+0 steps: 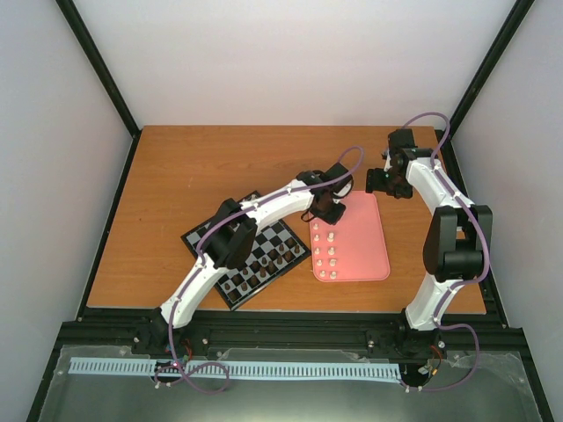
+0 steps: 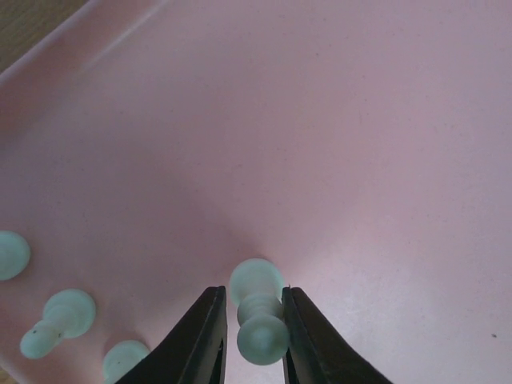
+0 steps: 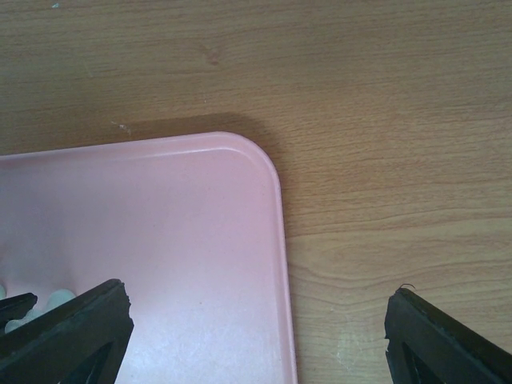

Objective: Set up the chess pieces on the board
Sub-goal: Pick up the chess piece from the storage box.

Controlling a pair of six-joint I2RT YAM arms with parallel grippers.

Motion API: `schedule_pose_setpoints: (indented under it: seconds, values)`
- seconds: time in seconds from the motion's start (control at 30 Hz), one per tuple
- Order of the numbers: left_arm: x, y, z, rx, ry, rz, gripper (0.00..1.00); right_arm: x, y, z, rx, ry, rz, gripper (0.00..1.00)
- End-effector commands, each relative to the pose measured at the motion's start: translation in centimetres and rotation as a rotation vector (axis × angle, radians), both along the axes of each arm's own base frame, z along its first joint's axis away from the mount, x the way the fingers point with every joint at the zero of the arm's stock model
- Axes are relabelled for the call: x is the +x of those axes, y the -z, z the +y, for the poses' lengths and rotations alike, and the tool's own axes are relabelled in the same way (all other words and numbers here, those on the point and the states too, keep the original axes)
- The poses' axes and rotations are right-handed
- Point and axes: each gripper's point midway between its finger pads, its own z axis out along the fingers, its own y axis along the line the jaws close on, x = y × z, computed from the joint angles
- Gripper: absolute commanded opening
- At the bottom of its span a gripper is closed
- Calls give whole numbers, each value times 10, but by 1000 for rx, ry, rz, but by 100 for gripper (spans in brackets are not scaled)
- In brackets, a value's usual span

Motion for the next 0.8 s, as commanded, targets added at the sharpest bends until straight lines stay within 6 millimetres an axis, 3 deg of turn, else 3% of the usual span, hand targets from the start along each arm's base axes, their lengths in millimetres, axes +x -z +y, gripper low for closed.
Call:
schedule_pose_setpoints:
  seconds: [0.0, 0.3, 0.47, 0.63, 0.77]
  values:
    - [14, -17, 1, -18, -22, -41, 20, 8, -3, -1, 8, -2, -17, 86]
    - [15, -18, 1, -26, -30, -35, 3, 7, 0, 0, 13, -6, -8, 86]
    - [16, -35, 4, -42, -33, -46, 1, 7, 2, 2, 19, -9, -4, 86]
    - [22, -86, 24, -50, -59, -108, 1, 9, 1, 4, 30, -11, -6, 86]
    - [26, -137, 68, -35, -124, -171, 1, 9, 4, 8, 53, -18, 0, 86]
